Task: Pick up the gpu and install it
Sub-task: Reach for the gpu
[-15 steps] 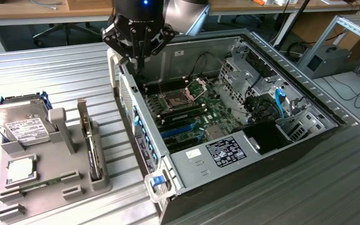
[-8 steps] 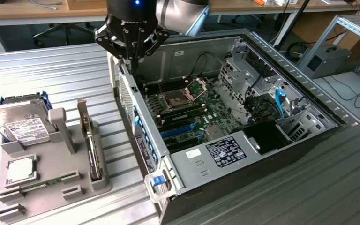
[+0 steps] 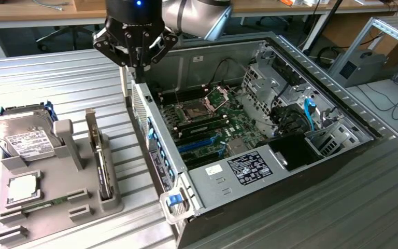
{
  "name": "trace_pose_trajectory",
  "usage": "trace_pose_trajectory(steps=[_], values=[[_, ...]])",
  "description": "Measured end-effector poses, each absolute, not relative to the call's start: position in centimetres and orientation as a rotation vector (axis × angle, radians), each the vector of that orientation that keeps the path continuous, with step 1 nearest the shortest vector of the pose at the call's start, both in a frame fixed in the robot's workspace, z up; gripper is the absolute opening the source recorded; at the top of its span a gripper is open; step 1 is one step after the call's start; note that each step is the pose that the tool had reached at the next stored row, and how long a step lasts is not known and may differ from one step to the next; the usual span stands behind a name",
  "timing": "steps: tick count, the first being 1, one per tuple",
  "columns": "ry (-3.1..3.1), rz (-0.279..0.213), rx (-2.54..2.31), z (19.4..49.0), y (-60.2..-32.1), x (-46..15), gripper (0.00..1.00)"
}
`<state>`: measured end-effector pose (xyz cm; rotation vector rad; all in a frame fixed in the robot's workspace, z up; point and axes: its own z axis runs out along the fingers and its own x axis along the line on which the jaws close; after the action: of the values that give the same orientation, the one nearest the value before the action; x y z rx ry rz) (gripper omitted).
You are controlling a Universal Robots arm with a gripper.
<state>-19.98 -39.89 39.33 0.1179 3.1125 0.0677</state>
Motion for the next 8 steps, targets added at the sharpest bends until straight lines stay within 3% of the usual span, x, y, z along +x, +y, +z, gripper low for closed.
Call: trace_pose_trajectory(steps=[8], values=[[3.112, 0.068, 0.118, 39.3, -39.9, -21.7, 0.11]])
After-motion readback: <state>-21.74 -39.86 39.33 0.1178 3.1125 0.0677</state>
